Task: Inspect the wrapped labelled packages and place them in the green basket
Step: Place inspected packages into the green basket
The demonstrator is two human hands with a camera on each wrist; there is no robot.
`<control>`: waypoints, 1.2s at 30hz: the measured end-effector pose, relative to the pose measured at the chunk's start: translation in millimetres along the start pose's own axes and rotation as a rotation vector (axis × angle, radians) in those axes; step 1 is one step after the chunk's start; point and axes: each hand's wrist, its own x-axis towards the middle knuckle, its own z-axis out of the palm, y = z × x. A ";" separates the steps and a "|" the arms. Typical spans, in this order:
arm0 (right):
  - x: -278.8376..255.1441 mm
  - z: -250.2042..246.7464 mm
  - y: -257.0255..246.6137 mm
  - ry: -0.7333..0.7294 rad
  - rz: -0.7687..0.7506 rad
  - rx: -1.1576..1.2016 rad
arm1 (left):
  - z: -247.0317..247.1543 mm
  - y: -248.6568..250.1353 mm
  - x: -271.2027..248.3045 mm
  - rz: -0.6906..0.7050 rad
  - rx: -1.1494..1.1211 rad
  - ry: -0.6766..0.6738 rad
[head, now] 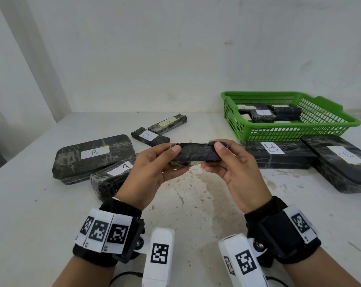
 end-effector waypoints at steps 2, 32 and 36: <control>0.7 -1.5 0.5 -0.021 0.012 0.006 | -0.8 0.0 0.1 0.010 0.008 0.004; 3.1 -7.2 1.4 0.041 0.018 -0.085 | -1.4 -0.9 0.1 0.097 0.108 -0.010; 1.0 -3.8 -1.2 0.004 0.097 -0.071 | 0.3 0.0 -1.6 0.147 0.152 -0.005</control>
